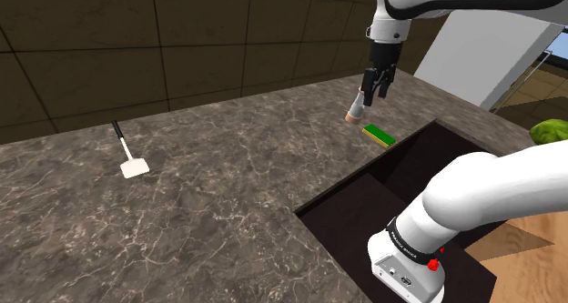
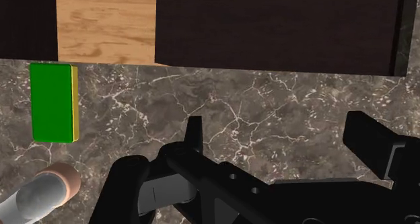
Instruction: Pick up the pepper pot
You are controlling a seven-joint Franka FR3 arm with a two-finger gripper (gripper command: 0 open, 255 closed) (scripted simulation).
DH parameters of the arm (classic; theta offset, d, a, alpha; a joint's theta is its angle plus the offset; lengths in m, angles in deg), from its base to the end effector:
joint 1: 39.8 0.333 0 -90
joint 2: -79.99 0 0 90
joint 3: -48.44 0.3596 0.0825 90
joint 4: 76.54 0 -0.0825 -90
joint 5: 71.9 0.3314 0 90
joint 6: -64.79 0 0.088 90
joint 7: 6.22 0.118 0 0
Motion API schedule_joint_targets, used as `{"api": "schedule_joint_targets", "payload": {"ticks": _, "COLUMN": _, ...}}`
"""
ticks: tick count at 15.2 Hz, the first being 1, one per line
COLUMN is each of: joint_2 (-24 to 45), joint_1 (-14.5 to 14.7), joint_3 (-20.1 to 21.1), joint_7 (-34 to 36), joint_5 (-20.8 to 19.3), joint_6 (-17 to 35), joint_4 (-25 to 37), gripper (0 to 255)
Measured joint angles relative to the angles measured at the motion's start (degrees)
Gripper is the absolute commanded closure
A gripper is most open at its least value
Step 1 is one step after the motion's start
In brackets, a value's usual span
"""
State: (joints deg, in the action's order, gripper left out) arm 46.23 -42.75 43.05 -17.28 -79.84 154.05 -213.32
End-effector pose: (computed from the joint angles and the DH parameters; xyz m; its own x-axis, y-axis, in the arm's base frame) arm 0.2625 -0.0622 0.5474 0.9649 0.0774 -0.2509 0.0890 -0.9954 0.0352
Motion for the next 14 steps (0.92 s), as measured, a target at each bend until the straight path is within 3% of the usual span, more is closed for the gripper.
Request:
{"api": "schedule_joint_targets", "payload": {"ticks": 7, "joint_2": 11.3, "joint_1": -2.4, "joint_3": -6.6, "joint_7": -7.7, "joint_5": -3.3, "joint_6": 6.9, "joint_4": 6.4, "gripper": 0}}
{"api": "schedule_joint_targets", "payload": {"ticks": 14, "joint_2": 23.1, "joint_1": -4.2, "joint_3": -11.8, "joint_7": -15.2, "joint_5": -2.9, "joint_6": 11.6, "joint_4": 15.3, "gripper": 0}}
